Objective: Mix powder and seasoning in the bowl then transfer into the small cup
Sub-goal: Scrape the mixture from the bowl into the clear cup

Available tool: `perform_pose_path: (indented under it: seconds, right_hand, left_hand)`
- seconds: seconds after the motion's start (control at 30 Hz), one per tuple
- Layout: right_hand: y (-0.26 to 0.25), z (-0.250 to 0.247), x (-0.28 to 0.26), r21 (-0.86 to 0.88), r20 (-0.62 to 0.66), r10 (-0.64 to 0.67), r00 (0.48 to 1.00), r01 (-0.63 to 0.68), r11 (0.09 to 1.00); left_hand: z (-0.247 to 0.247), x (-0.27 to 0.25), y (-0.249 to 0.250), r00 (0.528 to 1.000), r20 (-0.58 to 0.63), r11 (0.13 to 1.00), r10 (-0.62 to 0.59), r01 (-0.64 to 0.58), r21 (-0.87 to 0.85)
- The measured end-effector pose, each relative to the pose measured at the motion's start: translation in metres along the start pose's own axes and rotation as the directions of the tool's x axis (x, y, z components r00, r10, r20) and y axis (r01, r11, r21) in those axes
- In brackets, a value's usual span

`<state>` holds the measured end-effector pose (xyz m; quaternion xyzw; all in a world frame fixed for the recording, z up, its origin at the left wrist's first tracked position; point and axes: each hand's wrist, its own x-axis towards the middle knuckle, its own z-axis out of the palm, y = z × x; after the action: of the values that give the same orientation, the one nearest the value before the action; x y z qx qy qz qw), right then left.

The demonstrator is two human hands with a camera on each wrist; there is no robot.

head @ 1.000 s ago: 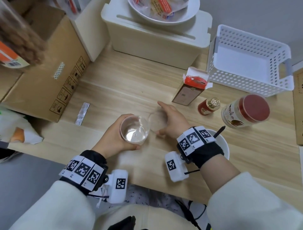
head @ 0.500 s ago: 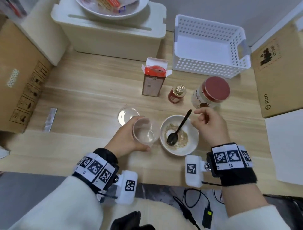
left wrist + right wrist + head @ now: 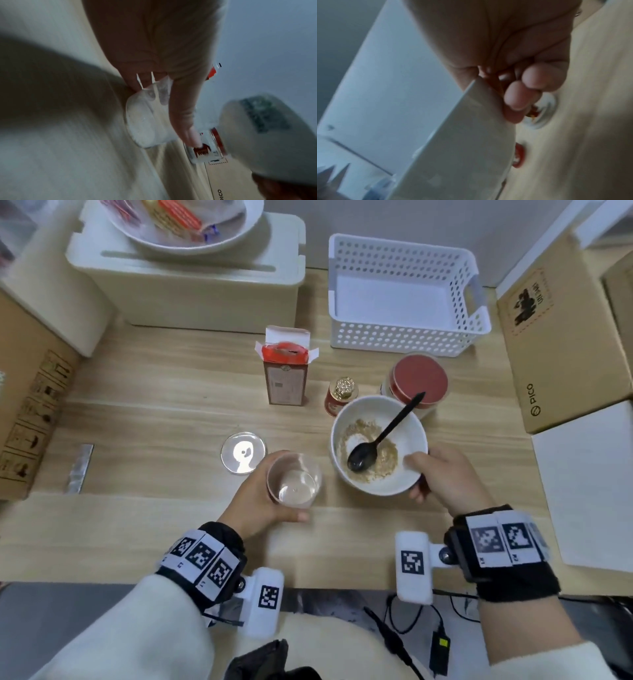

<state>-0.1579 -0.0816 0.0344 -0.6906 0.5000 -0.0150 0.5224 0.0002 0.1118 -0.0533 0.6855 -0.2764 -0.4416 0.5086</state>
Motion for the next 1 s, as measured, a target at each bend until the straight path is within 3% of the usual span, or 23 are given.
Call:
perform_pose_path:
  seconds: [0.13, 0.23, 0.3, 0.33, 0.4, 0.47, 0.6, 0.77, 0.93, 1.0]
  right_hand:
    - [-0.034, 0.002, -0.002, 0.063, 0.068, -0.176, 0.982, 0.172, 0.983]
    - [-0.049, 0.013, -0.002, 0.068, 0.135, -0.234, 0.963, 0.226, 0.972]
    - [-0.056, 0.023, -0.001, 0.073, 0.171, -0.258, 0.951, 0.249, 0.966]
    - [-0.060, 0.028, -0.001, 0.078, 0.193, -0.266, 0.944, 0.256, 0.964]
    - [-0.065, 0.038, -0.002, 0.081, 0.217, -0.292, 0.932, 0.281, 0.956]
    - [-0.070, 0.046, -0.004, 0.084, 0.210, -0.326, 0.922, 0.315, 0.945]
    - [-0.075, 0.049, -0.013, 0.136, 0.219, -0.438, 0.872, 0.418, 0.898]
    - [-0.077, 0.041, -0.019, 0.324, -0.046, -0.587, 0.808, 0.568, 0.756]
    - [-0.078, 0.026, -0.026, 0.196, -0.176, -0.742, 0.647, 0.761, 0.618]
    - [-0.080, 0.020, -0.028, 0.156, -0.199, -0.768, 0.608, 0.794, 0.588]
  left_hand:
    - [-0.004, 0.001, 0.003, 0.995, 0.094, 0.998, -0.035, 0.031, 0.046]
    - [-0.021, -0.002, 0.022, 0.997, -0.039, 0.997, 0.069, -0.068, 0.033]
    - [-0.035, -0.005, 0.045, 0.984, -0.155, 0.980, 0.088, -0.113, -0.165]
    - [-0.040, -0.008, 0.058, 0.988, -0.143, 0.947, 0.054, -0.096, -0.308]
    - [-0.046, -0.013, 0.080, 1.000, 0.021, 0.868, -0.016, 0.024, -0.495]
    - [-0.048, -0.015, 0.093, 0.992, 0.126, 0.849, 0.009, 0.059, -0.526]
    - [-0.045, -0.017, 0.102, 0.998, -0.016, 0.854, 0.055, -0.055, -0.518]
    - [-0.045, -0.022, 0.107, 0.990, -0.109, 0.879, 0.095, -0.135, -0.458]
    - [-0.040, -0.031, 0.117, 0.977, -0.119, 0.877, 0.176, -0.210, -0.431]
    - [-0.037, -0.031, 0.121, 0.980, -0.100, 0.875, 0.172, -0.198, -0.443]
